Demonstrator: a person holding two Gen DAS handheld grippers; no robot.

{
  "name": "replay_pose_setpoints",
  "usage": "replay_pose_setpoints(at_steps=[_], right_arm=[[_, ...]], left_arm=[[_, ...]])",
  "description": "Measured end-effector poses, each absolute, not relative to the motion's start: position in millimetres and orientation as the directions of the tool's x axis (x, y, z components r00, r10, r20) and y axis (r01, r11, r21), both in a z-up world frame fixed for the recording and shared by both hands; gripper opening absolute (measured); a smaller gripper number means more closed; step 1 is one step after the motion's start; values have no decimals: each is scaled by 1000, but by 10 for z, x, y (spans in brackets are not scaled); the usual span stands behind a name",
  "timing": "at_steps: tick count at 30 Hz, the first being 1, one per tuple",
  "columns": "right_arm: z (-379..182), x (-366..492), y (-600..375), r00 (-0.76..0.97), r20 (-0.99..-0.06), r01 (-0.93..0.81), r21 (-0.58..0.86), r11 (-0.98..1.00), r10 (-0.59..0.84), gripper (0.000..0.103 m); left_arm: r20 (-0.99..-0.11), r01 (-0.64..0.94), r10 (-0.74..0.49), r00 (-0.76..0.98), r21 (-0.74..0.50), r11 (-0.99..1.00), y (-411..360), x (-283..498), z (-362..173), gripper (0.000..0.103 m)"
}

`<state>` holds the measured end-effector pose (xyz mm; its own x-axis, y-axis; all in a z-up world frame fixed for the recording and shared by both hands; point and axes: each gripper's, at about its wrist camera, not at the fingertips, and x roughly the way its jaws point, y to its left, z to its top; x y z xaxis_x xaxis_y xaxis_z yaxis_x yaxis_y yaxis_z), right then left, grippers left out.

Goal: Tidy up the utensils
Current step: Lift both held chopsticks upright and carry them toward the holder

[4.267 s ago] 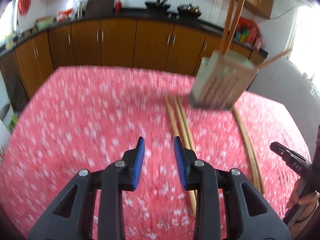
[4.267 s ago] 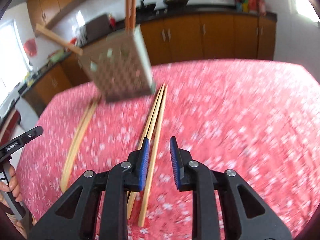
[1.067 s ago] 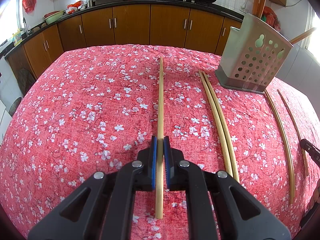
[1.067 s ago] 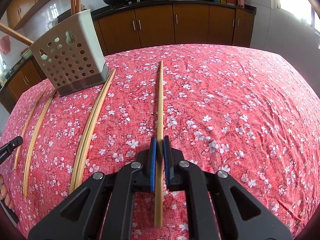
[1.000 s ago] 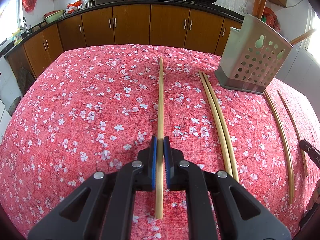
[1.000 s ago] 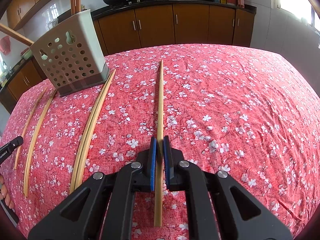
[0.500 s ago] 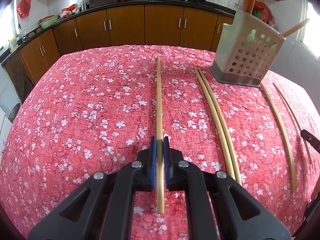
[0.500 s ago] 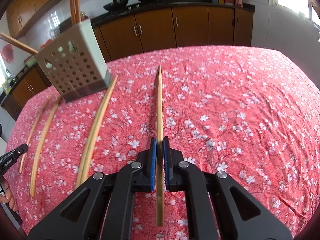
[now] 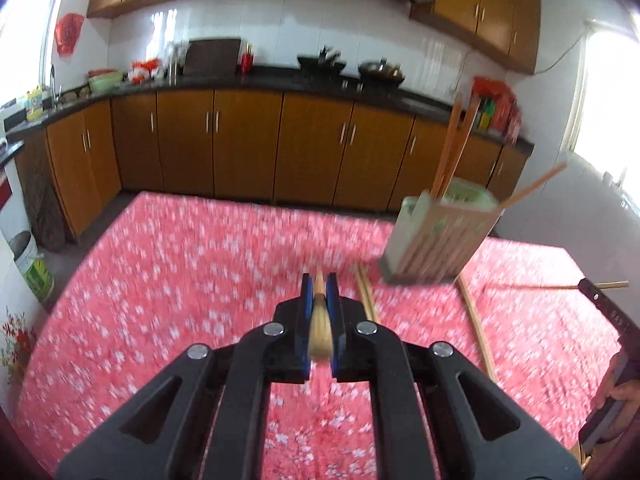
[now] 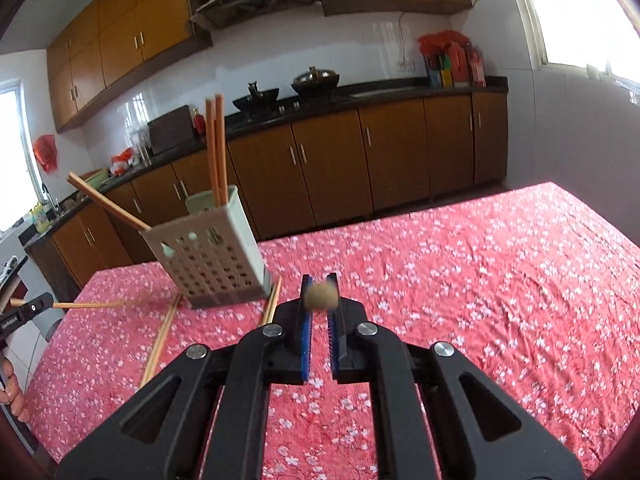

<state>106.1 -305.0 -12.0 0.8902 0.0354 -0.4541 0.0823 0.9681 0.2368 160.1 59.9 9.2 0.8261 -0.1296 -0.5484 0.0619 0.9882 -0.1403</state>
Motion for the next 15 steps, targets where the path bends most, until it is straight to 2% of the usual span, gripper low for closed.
replay_pose_setpoints(at_steps=[8,15], right_arm=[[153,1091,-3031,918,-395,63,225,972,32,7],[776,993,-3021,963,-251,-32,264,964,101,7]], left_arm=[[-488,116,-154,859,-107,987,545,1564,520,8],[-399,222,-240,885,-91,971,322,1420,1030,8]])
